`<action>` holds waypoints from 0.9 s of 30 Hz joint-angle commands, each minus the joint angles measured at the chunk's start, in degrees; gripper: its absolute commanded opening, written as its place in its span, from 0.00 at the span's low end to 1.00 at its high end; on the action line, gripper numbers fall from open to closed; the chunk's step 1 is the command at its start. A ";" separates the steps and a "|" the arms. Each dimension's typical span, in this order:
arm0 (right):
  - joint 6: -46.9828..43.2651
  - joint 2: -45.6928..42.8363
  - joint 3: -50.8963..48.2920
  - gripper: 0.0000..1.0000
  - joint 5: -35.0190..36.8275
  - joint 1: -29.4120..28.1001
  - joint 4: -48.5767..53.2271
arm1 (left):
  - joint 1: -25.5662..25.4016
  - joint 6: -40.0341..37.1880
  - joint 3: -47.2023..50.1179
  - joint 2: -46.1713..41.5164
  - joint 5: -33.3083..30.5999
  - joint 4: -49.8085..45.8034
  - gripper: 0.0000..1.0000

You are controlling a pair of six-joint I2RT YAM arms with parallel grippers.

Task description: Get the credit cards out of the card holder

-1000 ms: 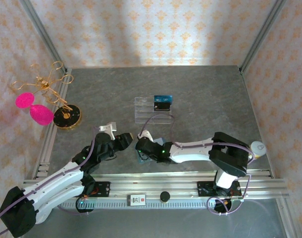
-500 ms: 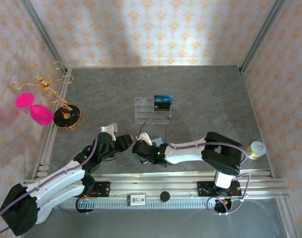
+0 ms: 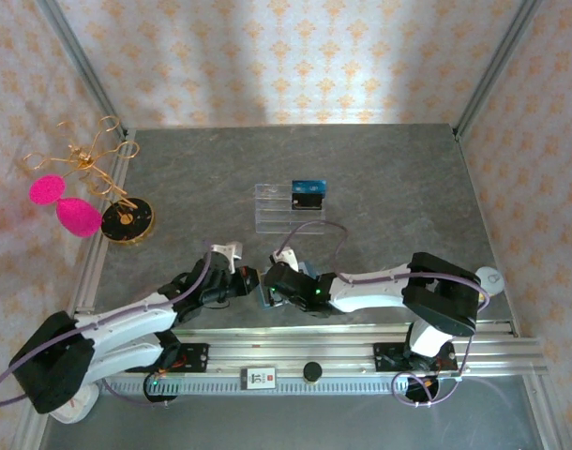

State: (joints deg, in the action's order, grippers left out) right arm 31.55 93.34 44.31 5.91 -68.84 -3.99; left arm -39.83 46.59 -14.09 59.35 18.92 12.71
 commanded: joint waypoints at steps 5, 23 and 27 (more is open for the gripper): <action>3.14 -5.35 -2.92 0.06 2.92 0.08 -3.45 | -2.63 -1.80 -3.72 10.88 2.15 5.71 0.00; 10.44 -30.84 -14.97 0.31 18.35 0.55 7.67 | -10.64 -1.86 -18.24 35.65 6.73 12.29 0.01; 9.56 -32.15 -15.41 0.31 16.31 1.02 7.28 | -10.48 -1.37 -16.74 28.62 2.99 12.34 0.01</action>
State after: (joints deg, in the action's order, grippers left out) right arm 40.49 62.39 29.52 20.97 -68.34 1.76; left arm -50.26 45.32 -31.38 92.44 24.29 24.05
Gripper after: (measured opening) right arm 0.312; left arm 0.049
